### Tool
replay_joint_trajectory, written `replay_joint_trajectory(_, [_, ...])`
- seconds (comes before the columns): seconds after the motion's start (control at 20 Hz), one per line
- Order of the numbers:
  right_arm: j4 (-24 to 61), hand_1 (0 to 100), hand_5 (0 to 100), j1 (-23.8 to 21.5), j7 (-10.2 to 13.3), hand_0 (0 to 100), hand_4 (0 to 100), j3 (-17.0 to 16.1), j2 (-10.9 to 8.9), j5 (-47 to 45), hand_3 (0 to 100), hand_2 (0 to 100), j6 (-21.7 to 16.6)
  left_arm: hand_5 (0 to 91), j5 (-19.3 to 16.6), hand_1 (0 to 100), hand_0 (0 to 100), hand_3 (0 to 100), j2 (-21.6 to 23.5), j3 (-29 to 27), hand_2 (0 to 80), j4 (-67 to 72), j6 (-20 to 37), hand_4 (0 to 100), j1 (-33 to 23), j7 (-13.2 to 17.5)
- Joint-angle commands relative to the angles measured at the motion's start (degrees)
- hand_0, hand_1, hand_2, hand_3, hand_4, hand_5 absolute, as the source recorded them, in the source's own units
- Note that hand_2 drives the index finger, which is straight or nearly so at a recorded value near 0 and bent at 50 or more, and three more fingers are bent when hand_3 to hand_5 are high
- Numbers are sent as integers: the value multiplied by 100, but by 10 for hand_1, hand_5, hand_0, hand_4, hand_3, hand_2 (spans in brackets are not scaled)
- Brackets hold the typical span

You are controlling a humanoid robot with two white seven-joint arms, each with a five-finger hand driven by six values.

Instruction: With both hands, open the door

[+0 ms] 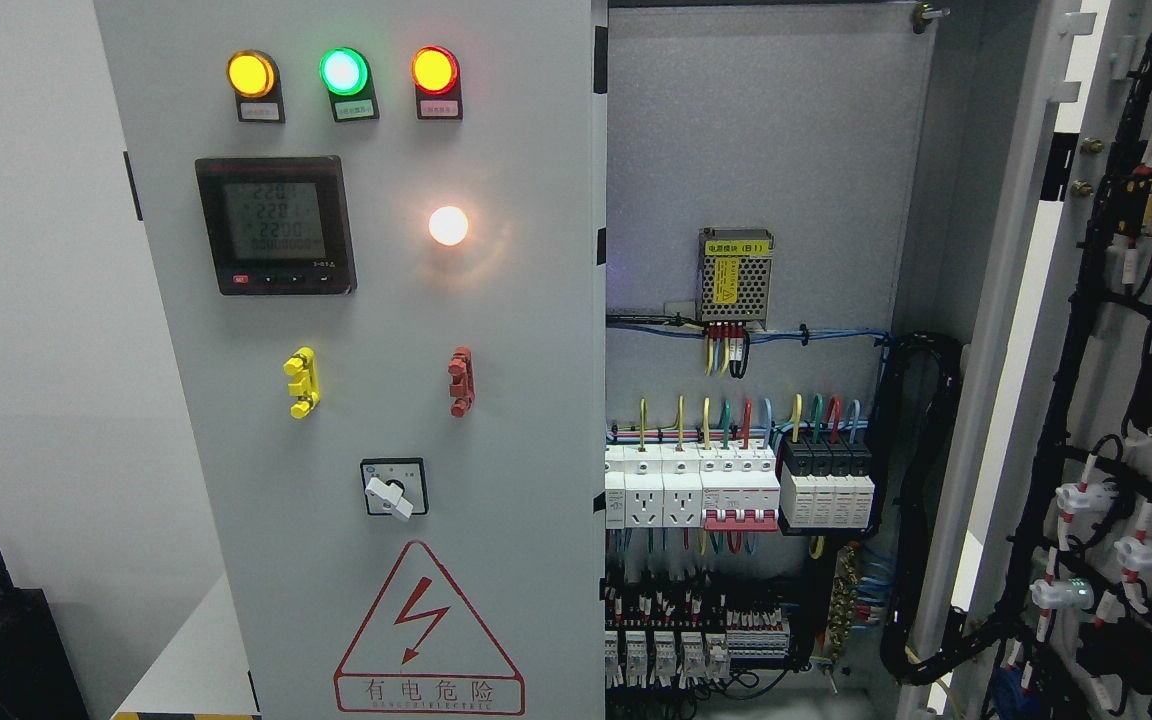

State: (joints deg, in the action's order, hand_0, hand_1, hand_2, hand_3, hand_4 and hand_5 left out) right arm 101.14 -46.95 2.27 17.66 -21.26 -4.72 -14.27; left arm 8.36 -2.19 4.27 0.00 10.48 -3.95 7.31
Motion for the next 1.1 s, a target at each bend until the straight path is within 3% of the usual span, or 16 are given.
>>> replay_joint_trajectory(0.0, [758,0,0,651,2,0,0,739,-370,-3,0,0,-146,0,-1,0,0,0,0,-5,0,-61,-2,33,0,-1])
replay_joint_trajectory(0.55, [714,0,0,1934,2,0,0,696,34,-20,0,0,-146,0,-1,0,0,0,0,-5,0,-61,-2,32,0,-1])
replay_joint_trajectory(0.85, [635,0,0,2444,10,0,0,669,140,-802,0,0,-93,0,-1,0,0,0,0,-5,0,-61,-2,32,0,-1])
replay_joint_trajectory(1.05, [503,0,0,2761,10,0,0,459,350,-951,0,0,-102,0,-1,0,0,0,0,-5,0,-61,-2,33,0,-1])
